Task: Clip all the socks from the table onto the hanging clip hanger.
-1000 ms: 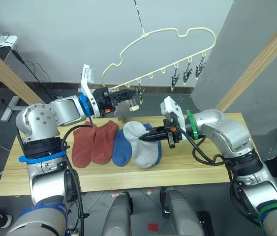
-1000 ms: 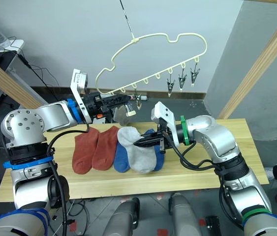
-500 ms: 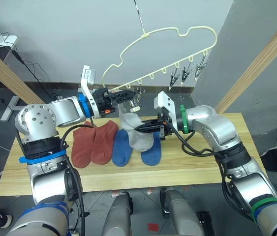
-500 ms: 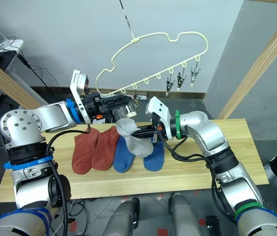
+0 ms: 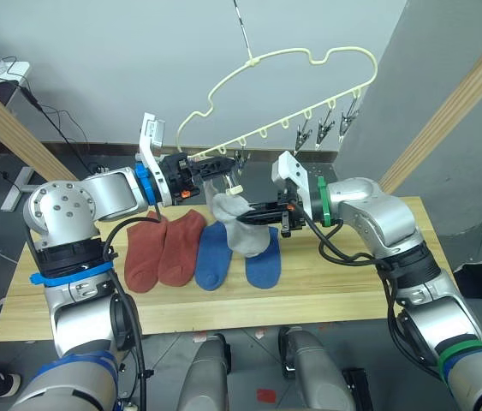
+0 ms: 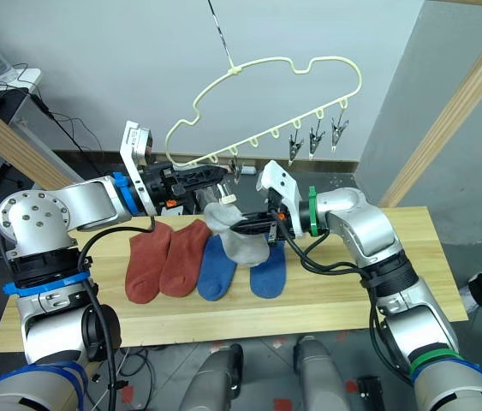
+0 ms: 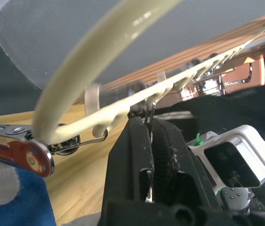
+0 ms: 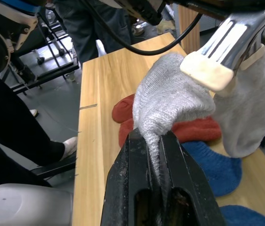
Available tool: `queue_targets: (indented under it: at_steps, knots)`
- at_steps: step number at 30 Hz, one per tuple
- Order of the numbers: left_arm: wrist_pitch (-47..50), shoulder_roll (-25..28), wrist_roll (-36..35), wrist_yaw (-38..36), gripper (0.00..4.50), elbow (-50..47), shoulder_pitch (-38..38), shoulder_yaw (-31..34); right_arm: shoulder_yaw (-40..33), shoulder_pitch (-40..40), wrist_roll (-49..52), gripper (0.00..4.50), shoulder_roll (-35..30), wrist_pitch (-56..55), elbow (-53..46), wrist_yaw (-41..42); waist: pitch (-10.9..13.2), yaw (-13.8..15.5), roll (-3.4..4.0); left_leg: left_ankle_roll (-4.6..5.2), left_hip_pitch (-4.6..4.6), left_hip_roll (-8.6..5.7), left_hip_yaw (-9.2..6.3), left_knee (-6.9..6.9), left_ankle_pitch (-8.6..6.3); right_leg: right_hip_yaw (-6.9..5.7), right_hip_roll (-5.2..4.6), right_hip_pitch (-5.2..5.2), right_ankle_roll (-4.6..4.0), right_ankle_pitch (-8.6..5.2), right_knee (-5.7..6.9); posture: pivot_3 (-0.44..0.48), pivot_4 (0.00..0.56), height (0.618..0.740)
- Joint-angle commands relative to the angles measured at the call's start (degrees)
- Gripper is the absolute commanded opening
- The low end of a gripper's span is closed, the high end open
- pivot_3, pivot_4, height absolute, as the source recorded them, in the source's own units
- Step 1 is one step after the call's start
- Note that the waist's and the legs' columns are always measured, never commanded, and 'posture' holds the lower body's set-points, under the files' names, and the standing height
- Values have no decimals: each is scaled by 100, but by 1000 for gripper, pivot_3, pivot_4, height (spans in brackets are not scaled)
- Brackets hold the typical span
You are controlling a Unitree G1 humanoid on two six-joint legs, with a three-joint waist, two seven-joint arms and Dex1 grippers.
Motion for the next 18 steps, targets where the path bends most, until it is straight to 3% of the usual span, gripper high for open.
queue_targets:
  at_steps: [1,18]
  knots:
    - [46,59,-65,-67,0,-87,40,-66,-165,16,261,17,-58,129,-416,121,0,-1,0,0,0,0,0,0,0,0,0,0,0,0,0,-18,283,740]
    - [16,38,-57,-92,0,19,-65,-82,-91,-7,-94,17,-25,-348,99,-162,0,-3,0,1,0,0,1,0,-1,1,0,-1,0,0,1,-22,294,740]
